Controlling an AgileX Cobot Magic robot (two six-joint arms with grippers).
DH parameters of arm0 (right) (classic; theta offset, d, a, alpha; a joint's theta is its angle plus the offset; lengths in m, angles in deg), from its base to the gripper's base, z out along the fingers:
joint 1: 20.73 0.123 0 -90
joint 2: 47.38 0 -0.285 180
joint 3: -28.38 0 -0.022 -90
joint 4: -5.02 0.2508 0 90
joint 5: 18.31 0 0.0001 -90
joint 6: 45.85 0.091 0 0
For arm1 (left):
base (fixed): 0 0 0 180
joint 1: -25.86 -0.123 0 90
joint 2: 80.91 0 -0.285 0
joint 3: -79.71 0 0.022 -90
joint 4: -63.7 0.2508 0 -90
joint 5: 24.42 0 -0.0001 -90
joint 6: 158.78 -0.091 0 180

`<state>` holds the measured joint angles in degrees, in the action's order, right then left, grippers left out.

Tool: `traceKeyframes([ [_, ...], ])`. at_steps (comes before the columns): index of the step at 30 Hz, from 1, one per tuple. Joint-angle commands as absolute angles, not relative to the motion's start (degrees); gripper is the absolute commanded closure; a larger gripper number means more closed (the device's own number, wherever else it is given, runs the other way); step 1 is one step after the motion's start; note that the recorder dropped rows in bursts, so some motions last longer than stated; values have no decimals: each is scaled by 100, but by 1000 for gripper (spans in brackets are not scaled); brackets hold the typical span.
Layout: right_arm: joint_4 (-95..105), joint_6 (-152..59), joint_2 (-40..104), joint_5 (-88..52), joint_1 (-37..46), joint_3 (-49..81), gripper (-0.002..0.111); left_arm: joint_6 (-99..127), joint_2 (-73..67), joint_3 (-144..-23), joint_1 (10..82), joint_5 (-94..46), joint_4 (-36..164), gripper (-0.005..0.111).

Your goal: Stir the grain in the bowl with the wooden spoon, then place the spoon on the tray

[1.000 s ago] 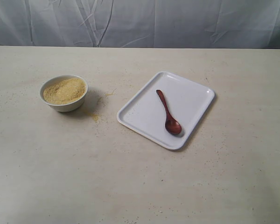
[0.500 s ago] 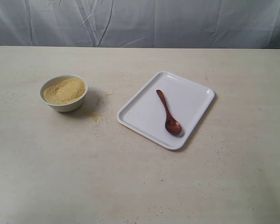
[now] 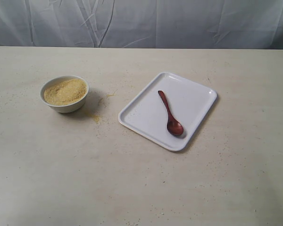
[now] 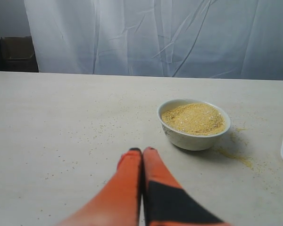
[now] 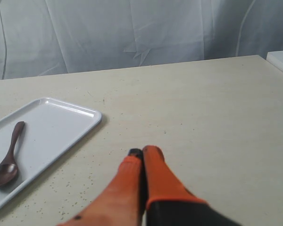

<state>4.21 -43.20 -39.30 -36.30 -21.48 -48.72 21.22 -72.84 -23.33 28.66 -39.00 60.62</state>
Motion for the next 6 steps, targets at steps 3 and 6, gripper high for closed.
traceKeyframes([
  [3, 430, -4326, -3960, -3576, -2132, -4883, 108, 2122, -7313, -2307, 2878, -3831, 6101, 107],
  [6, 430, -4326, -3960, -3576, -2132, -4883, 108, 2122, -7313, -2307, 2878, -3831, 6101, 107],
])
